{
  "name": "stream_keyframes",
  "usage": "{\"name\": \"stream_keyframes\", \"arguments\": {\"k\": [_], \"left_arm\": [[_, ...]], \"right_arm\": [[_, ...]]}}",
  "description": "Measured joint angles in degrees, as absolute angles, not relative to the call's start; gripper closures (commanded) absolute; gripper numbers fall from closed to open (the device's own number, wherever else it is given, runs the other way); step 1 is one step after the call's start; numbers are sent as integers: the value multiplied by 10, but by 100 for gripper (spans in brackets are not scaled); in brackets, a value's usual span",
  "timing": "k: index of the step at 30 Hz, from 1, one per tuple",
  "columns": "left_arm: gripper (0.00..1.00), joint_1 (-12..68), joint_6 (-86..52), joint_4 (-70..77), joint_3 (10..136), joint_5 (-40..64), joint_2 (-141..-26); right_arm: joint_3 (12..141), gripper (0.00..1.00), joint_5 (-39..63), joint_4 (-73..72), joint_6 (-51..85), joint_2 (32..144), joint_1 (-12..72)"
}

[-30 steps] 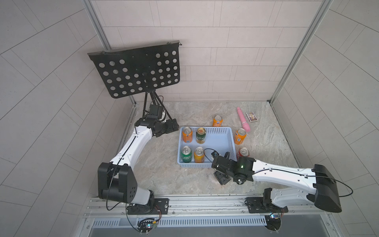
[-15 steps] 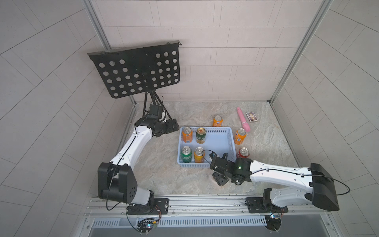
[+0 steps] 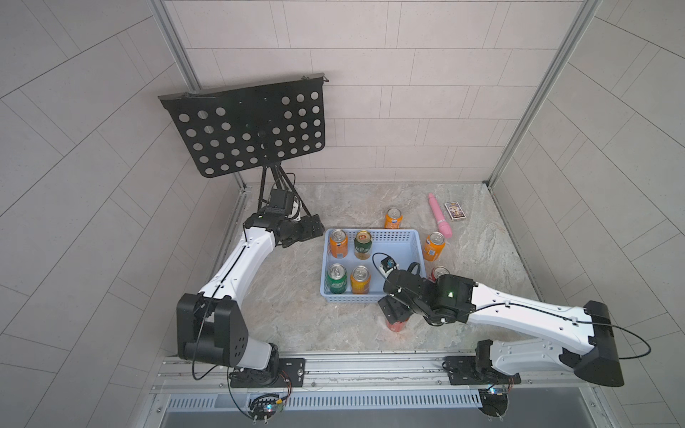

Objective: Take out the drinks from the basket
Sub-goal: Place the drink at the center of the board, then pick up the drink from the basket.

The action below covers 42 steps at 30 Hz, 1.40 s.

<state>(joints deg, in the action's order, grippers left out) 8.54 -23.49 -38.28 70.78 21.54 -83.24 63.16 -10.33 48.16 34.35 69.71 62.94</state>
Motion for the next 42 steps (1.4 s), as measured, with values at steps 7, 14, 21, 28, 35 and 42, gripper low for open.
{"name": "stream_keyframes", "arguments": {"k": [7,14,21,28,35,42], "left_arm": [[0,85,-222,-410,676,266,-804],[0,85,-219,-437,616,292,-727],[0,85,-248,-425,552,328,-708],[0,86,-270,-404,523,338,-709],[0,86,-271,-401,523,328,-709],[0,85,-271,-401,523,316,-709]], "right_arm": [[771,5,-60,510,311,736,517],[857,7,-18,523,272,871,502],[901,12,26,523,254,981,502],[905,13,52,509,244,1026,502],[905,14,68,493,242,1037,505],[905,15,63,482,239,1073,505]]}}
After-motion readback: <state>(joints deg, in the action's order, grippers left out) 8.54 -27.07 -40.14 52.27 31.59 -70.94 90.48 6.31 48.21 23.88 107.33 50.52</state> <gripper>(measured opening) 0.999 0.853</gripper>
